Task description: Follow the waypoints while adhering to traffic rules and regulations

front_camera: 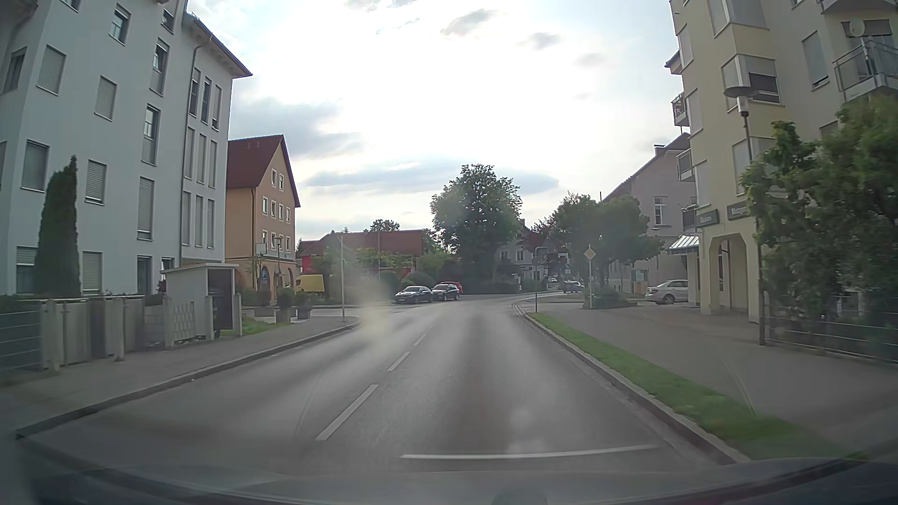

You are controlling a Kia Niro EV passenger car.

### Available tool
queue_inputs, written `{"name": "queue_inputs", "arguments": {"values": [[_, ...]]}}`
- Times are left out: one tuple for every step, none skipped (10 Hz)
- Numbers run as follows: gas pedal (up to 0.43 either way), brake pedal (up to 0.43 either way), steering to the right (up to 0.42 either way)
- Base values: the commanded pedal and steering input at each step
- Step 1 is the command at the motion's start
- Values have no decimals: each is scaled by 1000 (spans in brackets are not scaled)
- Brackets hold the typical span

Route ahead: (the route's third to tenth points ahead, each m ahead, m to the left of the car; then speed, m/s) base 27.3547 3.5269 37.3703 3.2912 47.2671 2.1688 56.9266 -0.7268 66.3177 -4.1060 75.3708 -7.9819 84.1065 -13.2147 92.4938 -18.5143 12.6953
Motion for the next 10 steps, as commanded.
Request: {"name": "queue_inputs", "arguments": {"values": [[169, 0, 1], [169, 0, 1], [169, 0, 1], [169, 0, 1], [169, 0, 0], [169, 0, 0], [169, 0, 1], [157, 0, 1], [157, 0, 2], [157, 0, 2]]}}
